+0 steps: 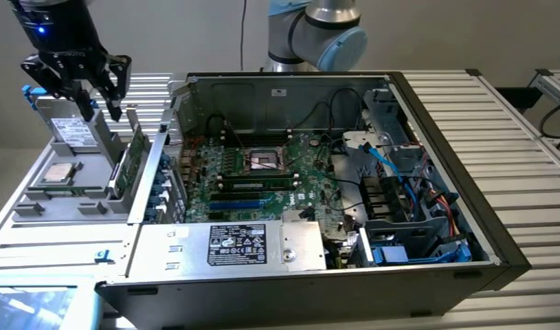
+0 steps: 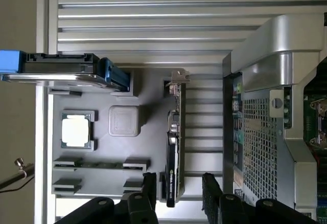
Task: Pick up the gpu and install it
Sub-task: 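Pick up the gpu and move the gpu toward the slot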
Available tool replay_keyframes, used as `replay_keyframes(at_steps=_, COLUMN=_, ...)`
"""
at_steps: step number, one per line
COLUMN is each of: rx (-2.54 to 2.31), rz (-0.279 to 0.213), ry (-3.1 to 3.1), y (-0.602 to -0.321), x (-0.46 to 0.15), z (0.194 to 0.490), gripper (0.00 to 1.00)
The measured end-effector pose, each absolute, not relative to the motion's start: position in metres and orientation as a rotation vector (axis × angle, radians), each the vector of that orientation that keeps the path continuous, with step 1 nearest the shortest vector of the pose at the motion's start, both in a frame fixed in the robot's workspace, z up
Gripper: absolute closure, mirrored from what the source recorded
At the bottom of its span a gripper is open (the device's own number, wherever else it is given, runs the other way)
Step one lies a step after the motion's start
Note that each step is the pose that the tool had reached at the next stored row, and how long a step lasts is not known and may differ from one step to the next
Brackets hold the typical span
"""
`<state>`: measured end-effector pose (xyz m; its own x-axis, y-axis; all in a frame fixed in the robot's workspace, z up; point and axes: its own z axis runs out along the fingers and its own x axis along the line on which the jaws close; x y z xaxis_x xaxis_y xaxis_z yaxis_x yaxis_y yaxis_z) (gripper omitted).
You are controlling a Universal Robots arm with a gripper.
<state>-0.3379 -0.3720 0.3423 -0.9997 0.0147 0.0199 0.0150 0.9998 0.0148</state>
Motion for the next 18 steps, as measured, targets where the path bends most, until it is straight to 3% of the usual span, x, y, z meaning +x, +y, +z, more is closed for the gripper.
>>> replay_keyframes(at_steps=18, rx=-0.023, rz=-0.024, ry=-3.117, y=-0.372, x=-0.343, z=0.318, gripper=0.51)
